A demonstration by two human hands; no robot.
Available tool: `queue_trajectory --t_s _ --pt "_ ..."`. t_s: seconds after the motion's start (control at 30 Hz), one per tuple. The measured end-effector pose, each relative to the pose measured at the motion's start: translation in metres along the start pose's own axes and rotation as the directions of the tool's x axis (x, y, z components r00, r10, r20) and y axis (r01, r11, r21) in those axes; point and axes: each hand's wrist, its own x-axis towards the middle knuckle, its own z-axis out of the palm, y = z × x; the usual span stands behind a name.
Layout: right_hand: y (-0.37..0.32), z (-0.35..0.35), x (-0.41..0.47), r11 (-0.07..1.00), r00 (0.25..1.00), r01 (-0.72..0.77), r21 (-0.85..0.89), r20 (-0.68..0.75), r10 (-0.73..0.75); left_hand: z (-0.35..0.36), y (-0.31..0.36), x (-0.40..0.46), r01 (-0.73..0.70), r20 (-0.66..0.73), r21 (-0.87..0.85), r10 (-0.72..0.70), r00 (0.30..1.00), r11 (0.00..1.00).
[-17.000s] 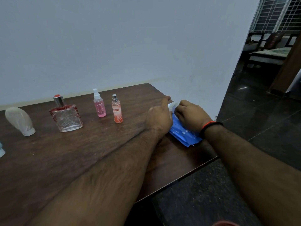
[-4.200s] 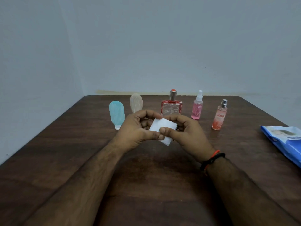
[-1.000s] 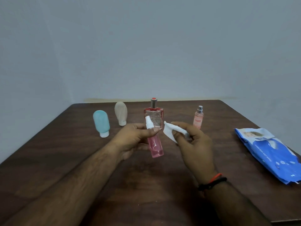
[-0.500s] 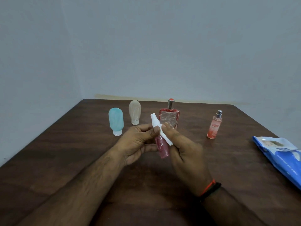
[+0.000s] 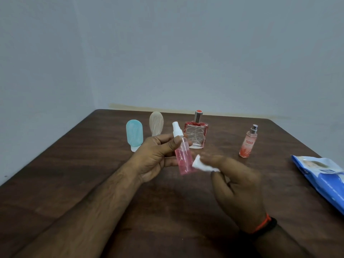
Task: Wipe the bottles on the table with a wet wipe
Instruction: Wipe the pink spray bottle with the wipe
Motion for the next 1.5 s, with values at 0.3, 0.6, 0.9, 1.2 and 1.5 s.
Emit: queue_trajectory --t_s 0.3,0.6,0.9,1.2,1.5 --pt "-0.021 0.033 0.010 0.992 0.981 -0.032 -0.123 0.184 0.054 0.002 -0.006 0.000 -0.010 -0.055 0.009 0.010 0.998 1.000" --pt "-0.018 0.011 -0.006 0.960 0.979 0.126 -0.251 0.188 -0.079 0.002 -0.005 -0.002 -0.002 -0.160 0.166 0.029 0.987 0.986" --pt "-0.030 0.037 0.009 0.944 0.966 0.088 -0.317 0.257 -0.004 0.005 -0.007 0.000 -0.018 -0.223 0.122 0.045 0.974 0.992" --pt "-0.021 0.012 -0.008 0.927 0.968 0.199 -0.319 0.214 -0.135 -0.004 -0.002 0.000 -0.045 -0.222 0.173 0.083 0.971 0.984" --pt "-0.031 0.047 0.009 0.943 0.947 0.114 -0.312 0.321 -0.009 0.000 -0.005 -0.001 -0.051 -0.212 0.096 0.070 0.975 0.994"
